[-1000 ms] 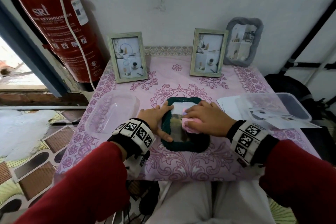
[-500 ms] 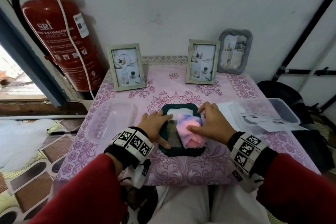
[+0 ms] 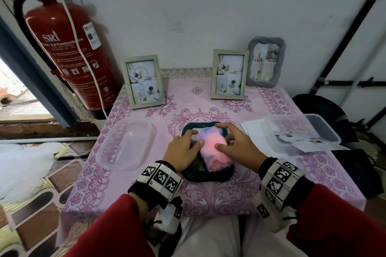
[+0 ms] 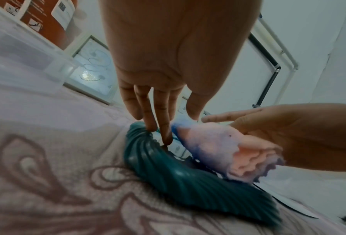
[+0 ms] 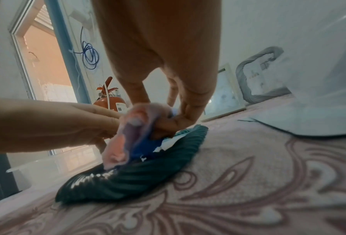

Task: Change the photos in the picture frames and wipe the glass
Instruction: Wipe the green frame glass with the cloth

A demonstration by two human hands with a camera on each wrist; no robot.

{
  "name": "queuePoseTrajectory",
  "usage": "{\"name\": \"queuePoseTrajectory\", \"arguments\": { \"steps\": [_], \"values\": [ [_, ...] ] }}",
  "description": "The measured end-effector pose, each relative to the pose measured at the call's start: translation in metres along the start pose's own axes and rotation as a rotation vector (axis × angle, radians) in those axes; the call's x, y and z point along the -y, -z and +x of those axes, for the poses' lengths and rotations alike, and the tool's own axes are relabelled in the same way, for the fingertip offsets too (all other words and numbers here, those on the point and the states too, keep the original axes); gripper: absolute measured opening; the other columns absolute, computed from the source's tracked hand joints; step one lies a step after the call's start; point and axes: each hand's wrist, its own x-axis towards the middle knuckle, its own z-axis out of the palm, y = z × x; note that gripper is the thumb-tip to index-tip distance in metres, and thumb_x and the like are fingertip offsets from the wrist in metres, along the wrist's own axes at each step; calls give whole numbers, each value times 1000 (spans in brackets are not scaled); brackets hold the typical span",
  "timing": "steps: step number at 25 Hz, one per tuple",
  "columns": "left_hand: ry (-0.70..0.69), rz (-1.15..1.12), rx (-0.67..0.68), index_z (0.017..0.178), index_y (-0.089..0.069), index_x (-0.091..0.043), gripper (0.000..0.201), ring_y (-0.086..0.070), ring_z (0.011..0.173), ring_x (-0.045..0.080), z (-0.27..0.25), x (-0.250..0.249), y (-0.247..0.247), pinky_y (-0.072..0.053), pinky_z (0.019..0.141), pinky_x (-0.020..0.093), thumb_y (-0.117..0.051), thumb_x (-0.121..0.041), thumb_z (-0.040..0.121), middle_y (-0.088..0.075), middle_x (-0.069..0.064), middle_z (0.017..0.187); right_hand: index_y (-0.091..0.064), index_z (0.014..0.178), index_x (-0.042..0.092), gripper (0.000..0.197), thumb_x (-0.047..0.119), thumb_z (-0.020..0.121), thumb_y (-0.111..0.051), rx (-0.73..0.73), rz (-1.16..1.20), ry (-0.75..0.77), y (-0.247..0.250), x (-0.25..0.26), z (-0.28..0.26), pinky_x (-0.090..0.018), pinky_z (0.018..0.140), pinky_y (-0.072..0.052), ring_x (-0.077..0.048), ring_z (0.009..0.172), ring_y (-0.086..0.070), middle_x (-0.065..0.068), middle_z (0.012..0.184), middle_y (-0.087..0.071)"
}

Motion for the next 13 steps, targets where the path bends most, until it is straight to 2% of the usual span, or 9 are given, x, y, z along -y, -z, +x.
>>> {"name": "queuePoseTrajectory", "arguments": {
  "steps": [2, 5, 7, 10, 11, 13],
  "values": [
    [6, -151, 7, 133, -37, -21, 46, -58, 108, 30, -1, 1, -2, -43, 97, 42, -51, -37, 93, -64, 10, 112, -47, 131, 19, 54, -3, 83, -58, 12, 144, 14, 0, 6, -1, -18, 67, -47, -10, 74, -52, -3, 86, -55],
    [-14, -430, -18, 139, -27, -23, 56, -60, 106, 32, -3, -2, -5, -46, 96, 47, -56, -22, 92, -62, 15, 115, -51, 129, 9, 55, -18, 81, -44, 33, 356, 34, -4, 11, -1, -9, 65, -49, -8, 85, -55, -5, 109, -56],
    [-24, -622, -34, 141, -24, -21, 61, -59, 110, 34, -4, -4, -6, -45, 99, 50, -55, -5, 90, -60, 20, 120, -54, 125, 2, 48, -19, 83, -42, 36, 472, 21, -5, 12, 0, -9, 68, -50, -11, 89, -57, -4, 108, -59],
    [-71, -698, -33, 140, -25, -24, 63, -60, 106, 26, -6, -7, -4, -48, 97, 43, -54, 0, 90, -60, 19, 120, -58, 115, -3, 26, -6, 90, -50, -39, 492, 72, -3, 13, 0, -11, 64, -49, -8, 78, -58, 8, 83, -63],
    [-75, -708, -36, 140, -26, -25, 61, -61, 102, 25, -6, -8, -4, -51, 93, 39, -54, -3, 90, -62, 17, 114, -57, 115, -4, 26, -4, 90, -52, -61, 477, 84, -2, 13, 0, -13, 65, -49, -10, 76, -58, 7, 82, -63],
    [-60, -752, -64, 142, -25, -26, 61, -63, 93, 22, -7, -10, -2, -54, 83, 29, -54, -8, 92, -62, 13, 101, -55, 120, -1, 31, -7, 89, -52, -84, 462, 92, -2, 14, 2, -19, 71, -51, -17, 82, -58, -4, 93, -64]
  ]
}}
